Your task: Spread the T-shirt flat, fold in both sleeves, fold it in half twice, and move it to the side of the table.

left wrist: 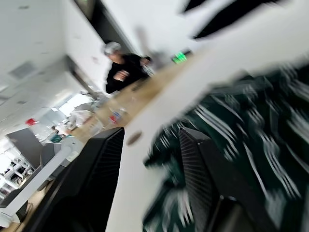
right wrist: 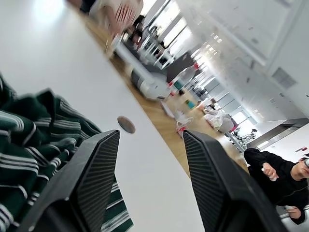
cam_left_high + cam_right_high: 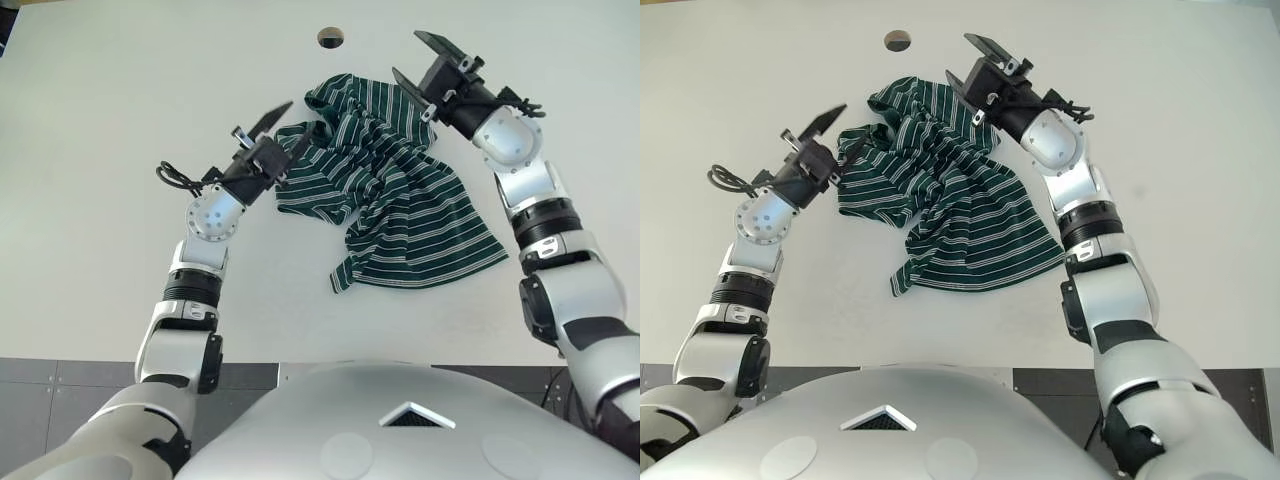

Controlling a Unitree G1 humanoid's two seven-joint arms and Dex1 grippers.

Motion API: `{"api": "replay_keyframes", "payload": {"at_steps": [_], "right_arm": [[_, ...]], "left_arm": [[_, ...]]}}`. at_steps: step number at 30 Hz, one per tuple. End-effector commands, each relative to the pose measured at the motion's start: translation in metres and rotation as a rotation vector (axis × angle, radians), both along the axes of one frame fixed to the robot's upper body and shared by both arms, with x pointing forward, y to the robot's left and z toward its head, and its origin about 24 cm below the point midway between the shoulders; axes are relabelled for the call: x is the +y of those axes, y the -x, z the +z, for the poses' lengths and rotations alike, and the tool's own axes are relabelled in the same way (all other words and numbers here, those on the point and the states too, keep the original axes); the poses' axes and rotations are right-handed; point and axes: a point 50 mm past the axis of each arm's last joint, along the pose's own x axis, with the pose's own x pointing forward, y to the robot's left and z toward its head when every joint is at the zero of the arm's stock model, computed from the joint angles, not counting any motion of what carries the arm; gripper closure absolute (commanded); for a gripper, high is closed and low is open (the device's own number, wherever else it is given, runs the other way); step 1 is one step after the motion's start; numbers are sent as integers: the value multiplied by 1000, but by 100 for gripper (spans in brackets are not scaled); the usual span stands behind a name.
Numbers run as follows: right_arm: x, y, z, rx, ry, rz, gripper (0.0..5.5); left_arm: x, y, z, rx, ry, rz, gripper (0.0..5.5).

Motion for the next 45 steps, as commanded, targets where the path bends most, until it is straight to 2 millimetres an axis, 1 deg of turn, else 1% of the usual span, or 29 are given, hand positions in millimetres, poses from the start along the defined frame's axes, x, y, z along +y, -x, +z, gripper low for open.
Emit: {"api": "replay_keyframes", "payload": {"at_steps": [1,4,7,9,11,13,14,16,17,18,19,22,24,26,28,29,30,32,33,34,35,36,38,40,42,45], "right_arm": [[9,-13,-6,-5,211,-14,305],[9,-17,-19,-9,404,-34,305],[-2,-16,-37,36,626,-62,305],[-12,-18,-39,51,701,-94,305],[-23,-20,-39,73,759,-128,305],[-35,-22,-37,94,806,-156,305],[-41,-22,-36,104,820,-167,305],[-54,-24,-31,120,835,-190,305],[-60,-24,-29,129,834,-202,305],[-68,-25,-25,135,833,-218,305],[-77,-25,-23,144,828,-237,305],[-100,-22,-18,184,811,-287,305],[-111,-20,-18,206,809,-316,305],[-124,-16,-20,238,816,-352,305],[-143,-9,-23,286,839,-404,305],[-149,-7,-23,294,851,-419,305],[-152,-7,-20,273,842,-426,305],[-133,-19,1,140,637,-395,305],[-124,-23,13,76,530,-367,305],[-117,-25,22,24,457,-339,305],[-112,-26,28,-11,408,-315,305],[-108,-25,32,-39,367,-287,305],[-97,-21,36,-83,305,-221,305],[-83,-16,37,-107,265,-157,305],[-69,-11,36,-115,249,-100,305],[-50,-4,37,-126,225,-37,305]], "left_arm": [[14,8,-15,11,-214,-31,339],[23,9,-24,-17,-385,-59,339],[38,12,-40,3,-616,-85,339],[53,9,-46,-22,-789,-84,339],[73,5,-45,-69,-980,-82,339],[96,4,-42,-81,-1166,-108,339],[108,7,-42,-37,-1255,-139,339],[132,16,-44,129,-1424,-216,339],[141,20,-43,200,-1480,-251,339],[145,21,-39,244,-1518,-288,339],[145,20,-35,249,-1543,-323,339],[139,6,-21,172,-1578,-345,339],[131,-3,-15,80,-1573,-335,339],[117,-10,-11,-58,-1536,-335,339],[102,-14,-8,-174,-1490,-351,339],[93,-14,-5,-230,-1449,-358,339],[82,-14,-2,-280,-1378,-359,339],[54,-11,14,-312,-971,-301,339],[40,-6,21,-297,-787,-309,339],[31,-2,27,-282,-665,-323,339],[23,0,32,-273,-610,-351,339],[18,1,36,-260,-583,-377,339],[6,0,45,-243,-593,-447,339],[-2,2,46,-184,-623,-519,339],[-6,5,39,-112,-677,-579,339],[-1,8,22,2,-785,-629,339]]}}
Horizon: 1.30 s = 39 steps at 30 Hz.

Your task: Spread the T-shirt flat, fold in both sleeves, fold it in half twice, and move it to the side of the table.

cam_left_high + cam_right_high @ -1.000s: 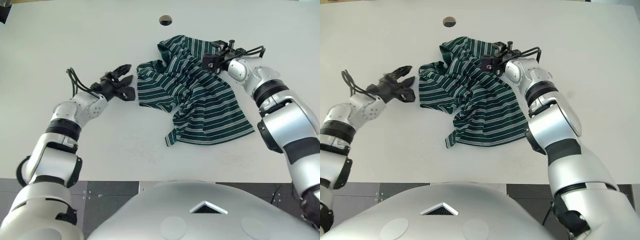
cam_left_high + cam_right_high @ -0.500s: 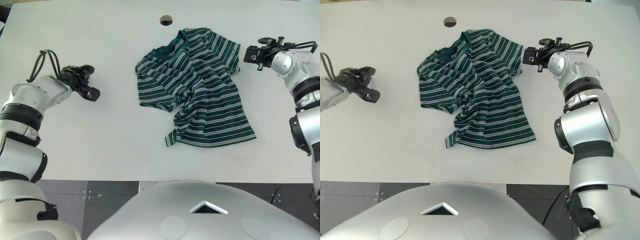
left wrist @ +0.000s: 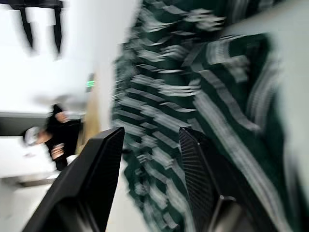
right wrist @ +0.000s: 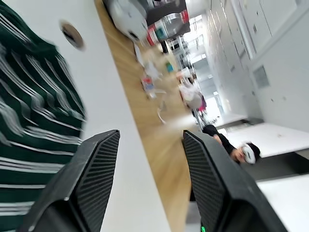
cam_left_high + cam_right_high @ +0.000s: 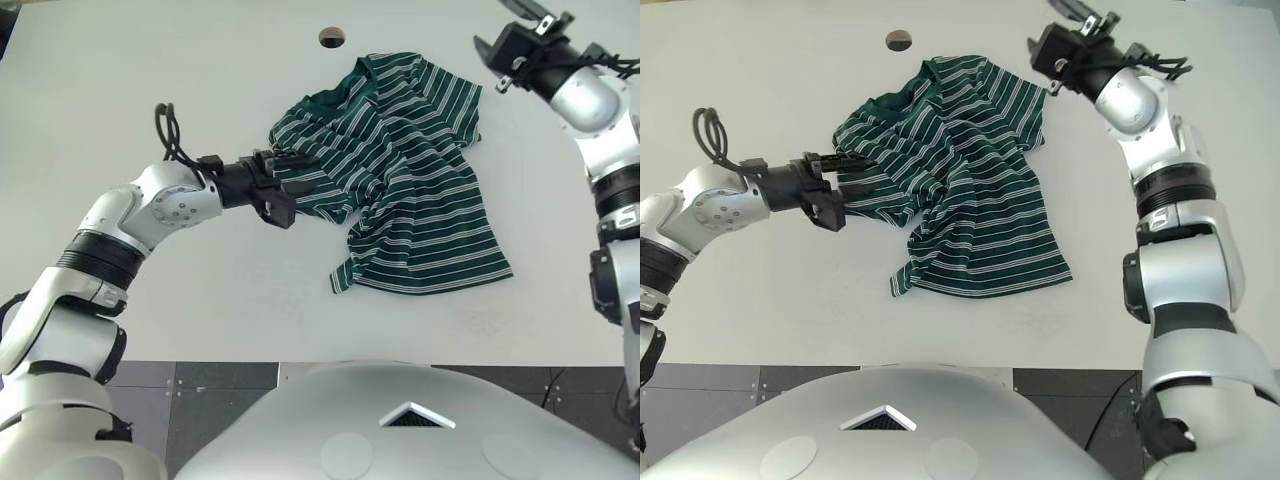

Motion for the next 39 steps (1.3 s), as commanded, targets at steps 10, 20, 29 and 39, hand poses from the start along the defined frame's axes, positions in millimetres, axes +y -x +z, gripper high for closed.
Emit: {"api": "replay_keyframes", "payload": {"at_steps": [10,20,29,39], "right_arm": [[49,27,3,9,-67,133,305],[60,51,-27,257,-126,215,305],[93,76,-35,363,-195,416,305],[119,74,-96,543,51,411,305]], "left_arm": [[93,4,-50,244,-627,162,339],[180,9,-26,392,-912,543,339],[104,-72,48,-391,-281,401,339],[141,-71,47,-367,-443,550,339]]}}
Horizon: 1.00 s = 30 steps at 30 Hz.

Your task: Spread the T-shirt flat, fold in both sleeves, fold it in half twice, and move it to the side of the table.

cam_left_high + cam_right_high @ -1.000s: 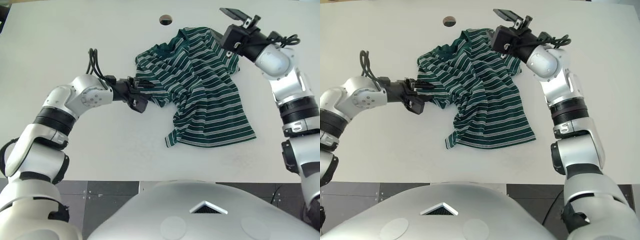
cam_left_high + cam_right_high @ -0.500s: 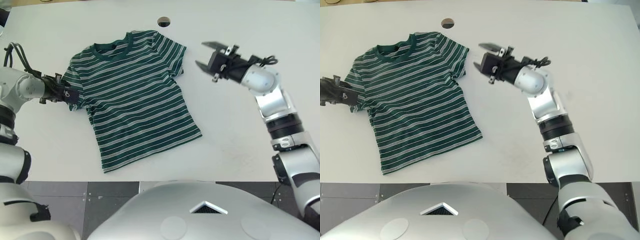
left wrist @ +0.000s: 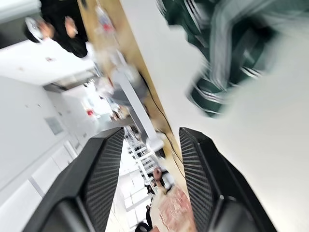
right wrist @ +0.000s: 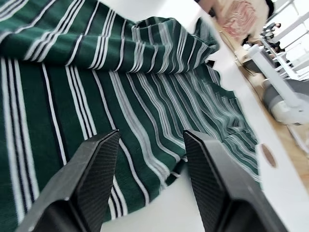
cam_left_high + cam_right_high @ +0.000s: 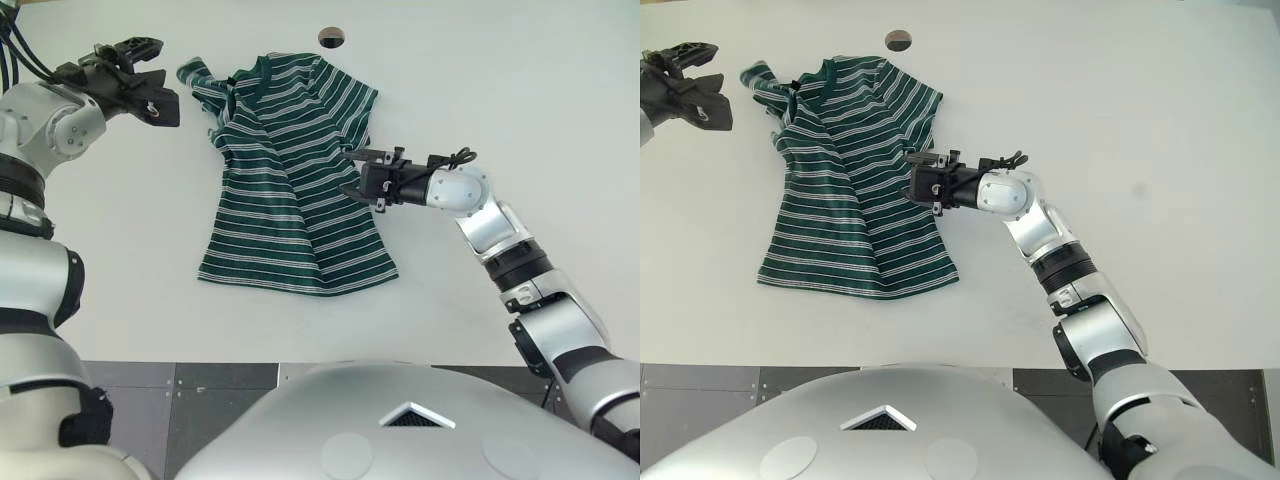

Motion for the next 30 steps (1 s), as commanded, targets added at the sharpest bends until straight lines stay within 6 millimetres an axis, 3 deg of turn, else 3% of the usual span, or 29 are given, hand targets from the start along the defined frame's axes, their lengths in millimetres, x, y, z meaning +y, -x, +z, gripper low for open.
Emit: {"api": "replay_keyframes", "payload": {"at_steps": [1,5,10,12,13,15,21,24,27,30], "right_arm": [[-8,-2,-25,23,180,5,305],[-35,1,-44,23,358,20,305],[-132,10,-22,43,595,-59,305],[-171,34,-10,154,685,-63,305],[-181,46,-5,211,694,-64,305],[-185,62,4,290,654,-75,305],[-173,67,18,333,556,-92,305],[-167,50,35,250,510,-128,305],[-170,24,69,136,473,-188,305],[-176,17,88,107,511,-185,305]], "left_arm": [[3,5,-11,93,-10,33,339],[1,10,-21,192,-8,46,339],[-21,-5,3,49,93,-48,339],[-35,-7,7,10,162,-100,339],[-42,-7,6,8,199,-127,339],[-58,-3,-1,51,265,-184,339],[-98,33,-30,254,333,-359,339],[-119,55,-40,330,354,-446,339],[-156,73,-39,354,400,-597,339],[-187,83,-36,340,395,-732,339]]}}
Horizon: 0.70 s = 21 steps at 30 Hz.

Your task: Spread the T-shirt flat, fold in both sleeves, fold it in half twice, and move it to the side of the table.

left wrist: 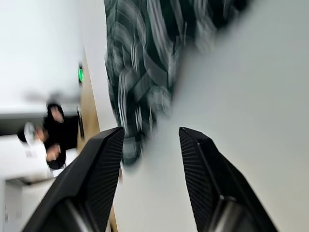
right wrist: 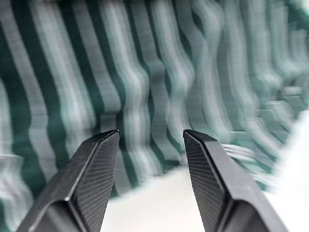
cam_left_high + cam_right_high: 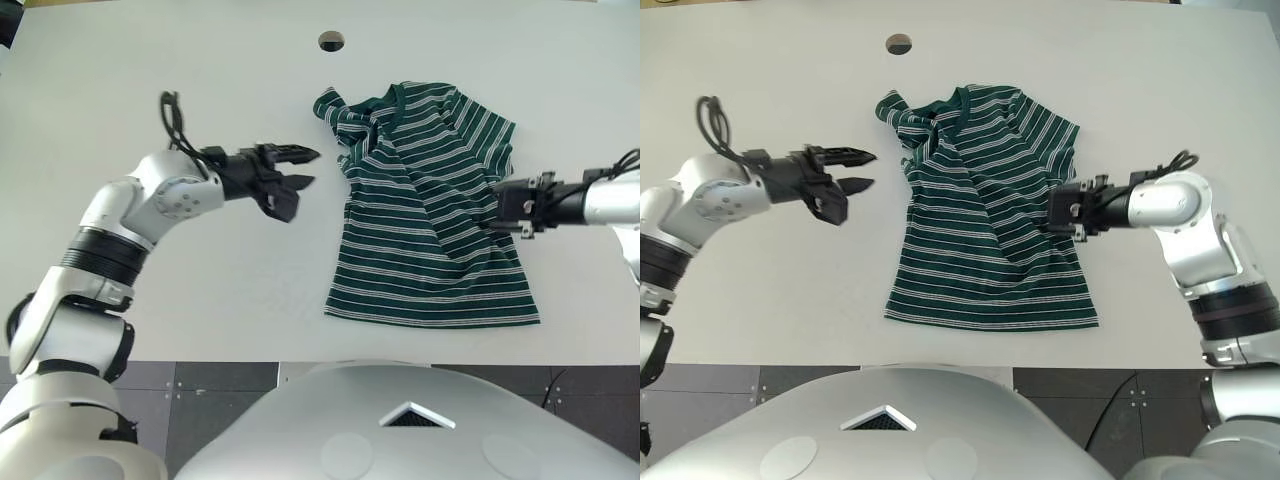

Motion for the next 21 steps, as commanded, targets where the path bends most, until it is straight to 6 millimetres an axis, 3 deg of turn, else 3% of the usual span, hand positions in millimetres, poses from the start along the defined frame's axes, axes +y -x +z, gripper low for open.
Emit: {"api": "replay_keyframes", "payload": {"at_steps": [1,5,9,14,17,21], "right_arm": [[-8,-14,32,-47,43,11,305],[5,-31,39,-89,-15,32,305],[40,-63,30,-226,-179,-14,305],[70,-108,0,-389,-358,-223,305],[72,-122,-16,-415,-315,-360,305],[64,-125,-32,-431,-171,-450,305]], "left_arm": [[-39,14,3,-40,21,-163,339],[-59,17,-11,-61,10,-226,339],[-59,10,-31,-38,-31,-216,339],[-26,7,-69,52,-184,-147,339],[-4,19,-83,138,-241,-138,339],[20,32,-88,203,-283,-125,339]]}}
